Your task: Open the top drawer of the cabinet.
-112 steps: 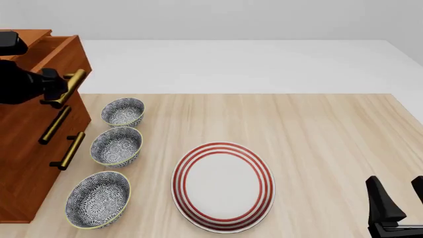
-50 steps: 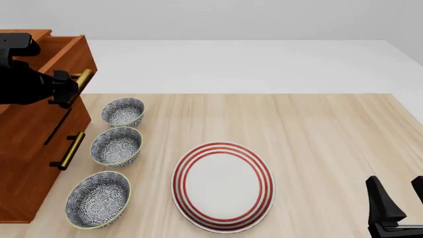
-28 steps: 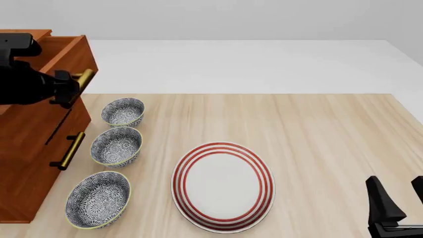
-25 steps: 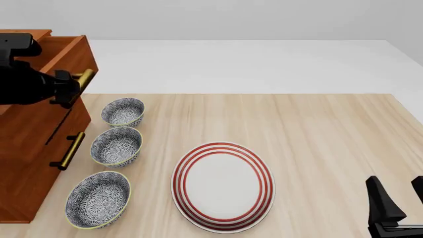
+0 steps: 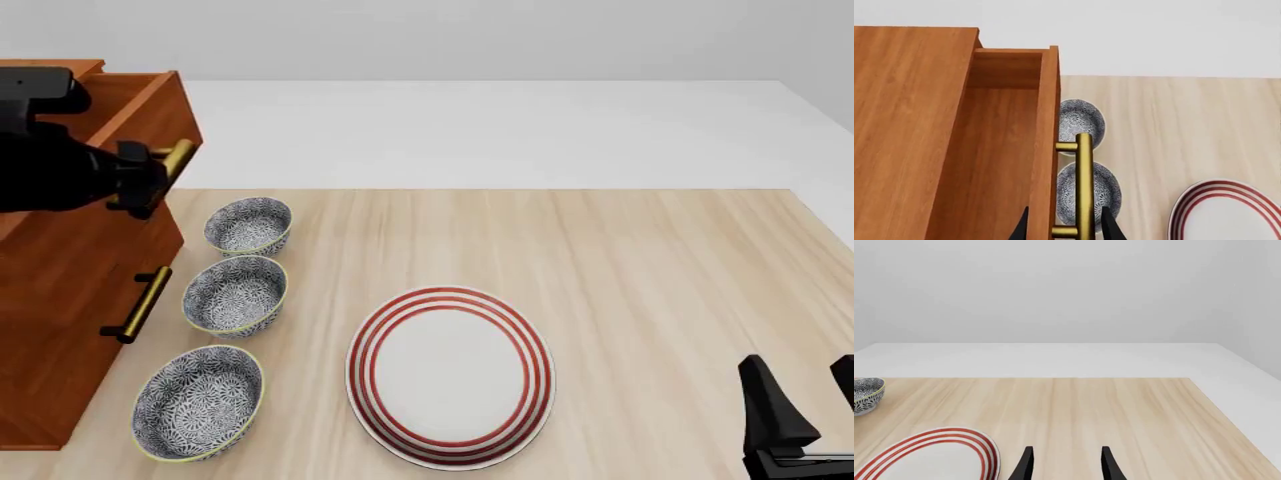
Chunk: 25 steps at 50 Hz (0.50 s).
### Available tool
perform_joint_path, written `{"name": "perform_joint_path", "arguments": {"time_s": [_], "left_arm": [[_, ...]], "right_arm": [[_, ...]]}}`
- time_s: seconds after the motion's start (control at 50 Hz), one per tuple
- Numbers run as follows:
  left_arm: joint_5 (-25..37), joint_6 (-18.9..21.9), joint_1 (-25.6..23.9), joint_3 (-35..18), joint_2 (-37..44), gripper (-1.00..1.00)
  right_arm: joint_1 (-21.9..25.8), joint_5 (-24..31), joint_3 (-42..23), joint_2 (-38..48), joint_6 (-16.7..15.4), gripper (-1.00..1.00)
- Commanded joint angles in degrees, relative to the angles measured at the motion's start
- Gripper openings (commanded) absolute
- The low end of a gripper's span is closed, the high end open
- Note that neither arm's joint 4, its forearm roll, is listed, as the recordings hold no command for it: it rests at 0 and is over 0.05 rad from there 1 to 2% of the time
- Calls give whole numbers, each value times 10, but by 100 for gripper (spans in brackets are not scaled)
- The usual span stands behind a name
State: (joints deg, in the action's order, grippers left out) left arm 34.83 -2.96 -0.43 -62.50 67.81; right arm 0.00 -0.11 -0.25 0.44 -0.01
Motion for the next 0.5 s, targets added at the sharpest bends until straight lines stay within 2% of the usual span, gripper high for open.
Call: {"name": "perform_joint_path", "arguments": {"time_s": [0.02, 0.22, 0.5], "left_arm": [[0, 25, -24, 26, 54, 100], [4, 23, -30, 18, 64, 100], [-11, 4, -47, 32, 74, 100]], "right_arm": [[0, 0, 0, 0, 0, 100], [0, 0, 0, 0, 0, 100], [0, 0, 0, 0, 0, 100]]}}
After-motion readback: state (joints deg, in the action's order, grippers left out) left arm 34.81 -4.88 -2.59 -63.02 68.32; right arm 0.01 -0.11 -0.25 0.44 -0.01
